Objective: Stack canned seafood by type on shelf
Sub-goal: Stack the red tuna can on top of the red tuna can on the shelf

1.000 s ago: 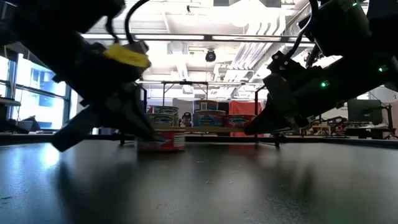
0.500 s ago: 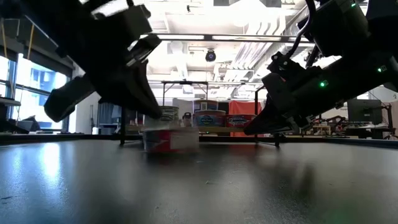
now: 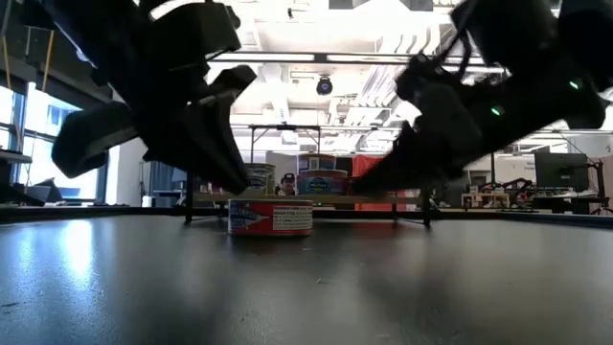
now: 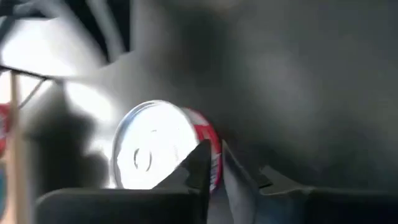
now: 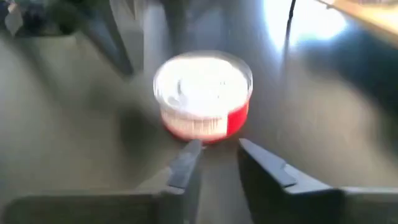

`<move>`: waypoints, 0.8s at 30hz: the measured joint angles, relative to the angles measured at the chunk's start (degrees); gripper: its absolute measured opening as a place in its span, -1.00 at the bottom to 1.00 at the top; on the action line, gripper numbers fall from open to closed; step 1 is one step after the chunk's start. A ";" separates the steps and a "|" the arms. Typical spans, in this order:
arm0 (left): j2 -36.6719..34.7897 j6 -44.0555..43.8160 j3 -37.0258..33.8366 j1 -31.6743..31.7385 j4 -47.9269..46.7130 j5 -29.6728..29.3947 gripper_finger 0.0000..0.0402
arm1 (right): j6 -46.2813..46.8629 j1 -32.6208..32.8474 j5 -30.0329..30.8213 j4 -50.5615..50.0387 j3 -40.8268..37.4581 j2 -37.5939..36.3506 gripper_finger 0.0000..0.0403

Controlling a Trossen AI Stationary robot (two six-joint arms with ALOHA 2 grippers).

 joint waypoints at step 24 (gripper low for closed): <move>3.94 0.30 0.98 9.08 2.48 8.10 -0.94 | -32.91 -0.43 -14.44 -1.62 5.55 0.02 -0.16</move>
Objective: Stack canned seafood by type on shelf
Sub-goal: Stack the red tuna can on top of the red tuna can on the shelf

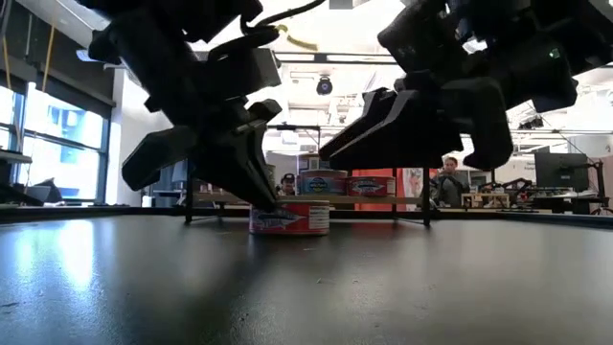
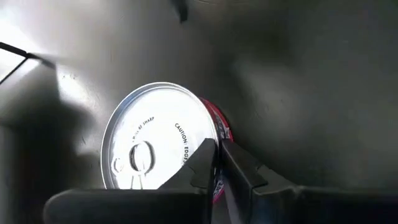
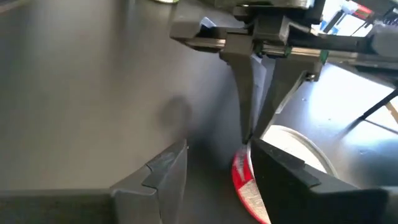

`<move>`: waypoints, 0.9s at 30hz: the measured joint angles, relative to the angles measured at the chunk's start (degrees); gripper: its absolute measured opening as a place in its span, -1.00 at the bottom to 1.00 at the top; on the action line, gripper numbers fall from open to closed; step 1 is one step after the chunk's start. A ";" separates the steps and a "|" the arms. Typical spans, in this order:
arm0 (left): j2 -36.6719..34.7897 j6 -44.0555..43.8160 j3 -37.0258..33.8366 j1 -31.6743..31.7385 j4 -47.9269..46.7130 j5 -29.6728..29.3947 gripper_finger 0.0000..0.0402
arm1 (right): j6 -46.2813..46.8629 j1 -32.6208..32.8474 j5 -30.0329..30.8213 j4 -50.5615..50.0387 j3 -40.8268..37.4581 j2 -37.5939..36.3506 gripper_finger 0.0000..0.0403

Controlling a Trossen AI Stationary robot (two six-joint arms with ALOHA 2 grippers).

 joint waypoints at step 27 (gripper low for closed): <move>0.28 -0.36 10.62 0.21 -6.19 0.42 -1.00 | -27.64 -0.77 14.67 -1.95 0.12 4.24 0.16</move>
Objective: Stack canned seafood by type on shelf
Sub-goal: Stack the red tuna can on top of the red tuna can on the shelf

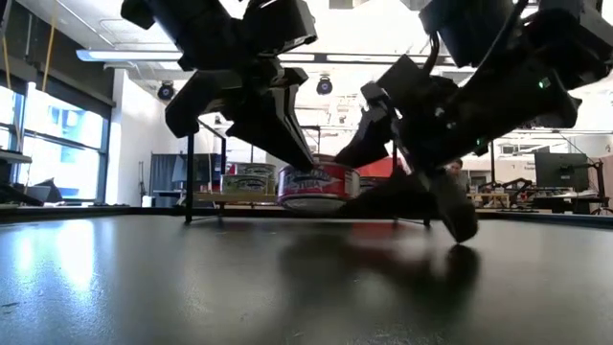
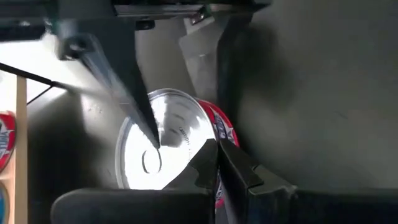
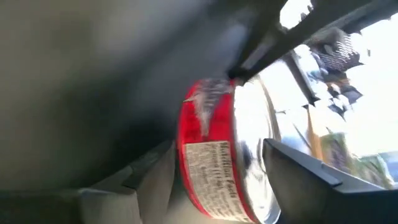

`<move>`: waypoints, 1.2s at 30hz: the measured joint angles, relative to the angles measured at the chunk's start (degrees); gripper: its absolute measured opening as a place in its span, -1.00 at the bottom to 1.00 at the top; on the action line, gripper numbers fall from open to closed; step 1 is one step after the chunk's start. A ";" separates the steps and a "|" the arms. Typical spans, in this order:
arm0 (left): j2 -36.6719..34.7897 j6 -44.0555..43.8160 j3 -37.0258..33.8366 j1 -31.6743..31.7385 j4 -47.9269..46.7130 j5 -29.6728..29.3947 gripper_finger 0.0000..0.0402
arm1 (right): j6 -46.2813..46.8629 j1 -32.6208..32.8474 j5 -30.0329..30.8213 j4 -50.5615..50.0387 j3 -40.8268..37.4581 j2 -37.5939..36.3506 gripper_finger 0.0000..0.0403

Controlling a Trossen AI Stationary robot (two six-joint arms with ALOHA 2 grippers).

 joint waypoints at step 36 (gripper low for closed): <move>0.84 13.69 0.04 0.11 3.07 -10.41 0.33 | 29.10 4.19 13.71 7.55 -0.14 2.34 -0.43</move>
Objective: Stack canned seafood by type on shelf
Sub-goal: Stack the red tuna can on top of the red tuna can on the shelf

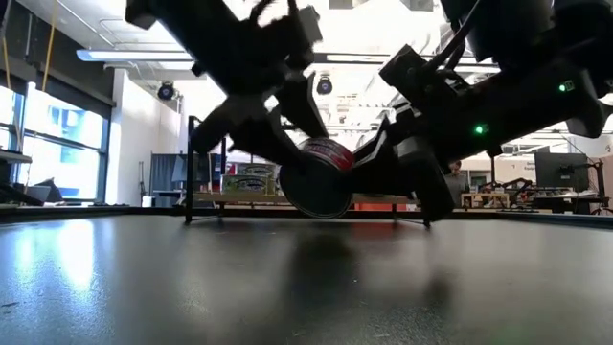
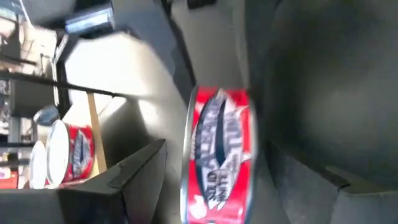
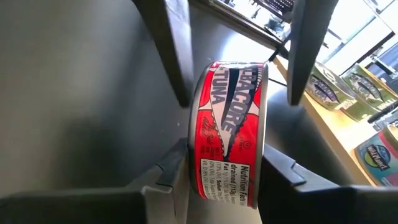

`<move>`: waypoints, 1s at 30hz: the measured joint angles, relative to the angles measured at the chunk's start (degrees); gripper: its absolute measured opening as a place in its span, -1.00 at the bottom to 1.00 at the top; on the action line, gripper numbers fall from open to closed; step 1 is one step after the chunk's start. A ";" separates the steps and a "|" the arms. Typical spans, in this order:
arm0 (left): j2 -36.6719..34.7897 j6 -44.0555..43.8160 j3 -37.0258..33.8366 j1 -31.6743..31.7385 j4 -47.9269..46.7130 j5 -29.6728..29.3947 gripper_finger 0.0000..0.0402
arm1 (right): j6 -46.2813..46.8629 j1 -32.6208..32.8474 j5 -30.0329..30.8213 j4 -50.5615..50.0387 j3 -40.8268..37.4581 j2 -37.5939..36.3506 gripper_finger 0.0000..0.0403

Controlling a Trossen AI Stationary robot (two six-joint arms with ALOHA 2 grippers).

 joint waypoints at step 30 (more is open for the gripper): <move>0.86 21.26 2.24 7.75 21.65 -17.67 -0.41 | 31.05 23.58 32.33 -36.64 0.02 -13.84 0.03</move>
